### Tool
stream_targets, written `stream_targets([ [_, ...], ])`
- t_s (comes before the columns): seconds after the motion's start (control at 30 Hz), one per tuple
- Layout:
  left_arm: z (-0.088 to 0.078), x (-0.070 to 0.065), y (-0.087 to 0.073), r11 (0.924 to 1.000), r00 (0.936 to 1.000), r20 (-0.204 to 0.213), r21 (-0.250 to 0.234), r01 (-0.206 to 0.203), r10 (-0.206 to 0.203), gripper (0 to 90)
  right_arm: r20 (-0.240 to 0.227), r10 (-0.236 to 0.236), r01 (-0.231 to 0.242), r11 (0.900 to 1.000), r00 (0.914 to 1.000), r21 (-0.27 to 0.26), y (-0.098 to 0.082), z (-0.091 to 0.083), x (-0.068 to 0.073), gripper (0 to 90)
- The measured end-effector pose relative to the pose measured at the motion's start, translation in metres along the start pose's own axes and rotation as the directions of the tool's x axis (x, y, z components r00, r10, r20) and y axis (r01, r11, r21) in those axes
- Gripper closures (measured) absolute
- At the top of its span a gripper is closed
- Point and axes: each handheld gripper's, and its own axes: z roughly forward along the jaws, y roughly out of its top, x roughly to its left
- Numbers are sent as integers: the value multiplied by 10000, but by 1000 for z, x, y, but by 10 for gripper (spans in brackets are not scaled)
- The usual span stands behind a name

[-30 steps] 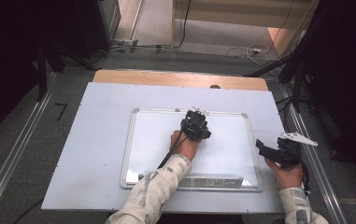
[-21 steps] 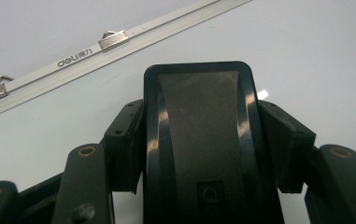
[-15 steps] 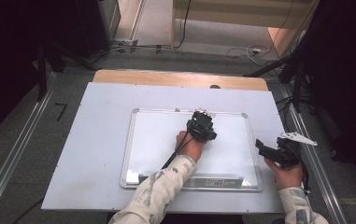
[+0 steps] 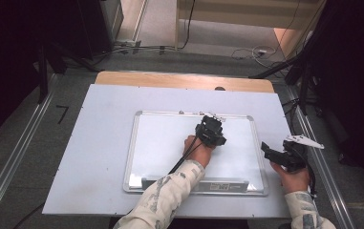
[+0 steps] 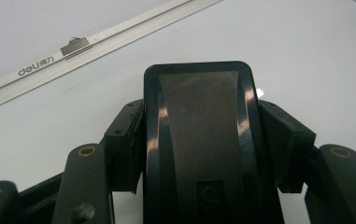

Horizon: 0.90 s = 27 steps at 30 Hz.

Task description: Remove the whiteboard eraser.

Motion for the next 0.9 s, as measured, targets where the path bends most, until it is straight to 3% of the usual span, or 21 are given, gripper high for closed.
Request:
stream_targets([
  [0.33, 0, -8, 0, 9998, 9997, 124, 65, -189, 188, 403, -15, -18, 18, 10000, 10000, -1, 0, 0, 0, 122],
  [0.5, -1, -6, 0, 9998, 9997, 177, 121, -185, 182, 403, -9, -28, 28, 10000, 10000, -5, 0, 0, 0, 122],
  [0.9, -11, 35, -11, 9995, 9993, -231, 141, 294, -290, 402, 21, -58, 58, 10000, 10000, -3, 0, -1, 0, 122],
])
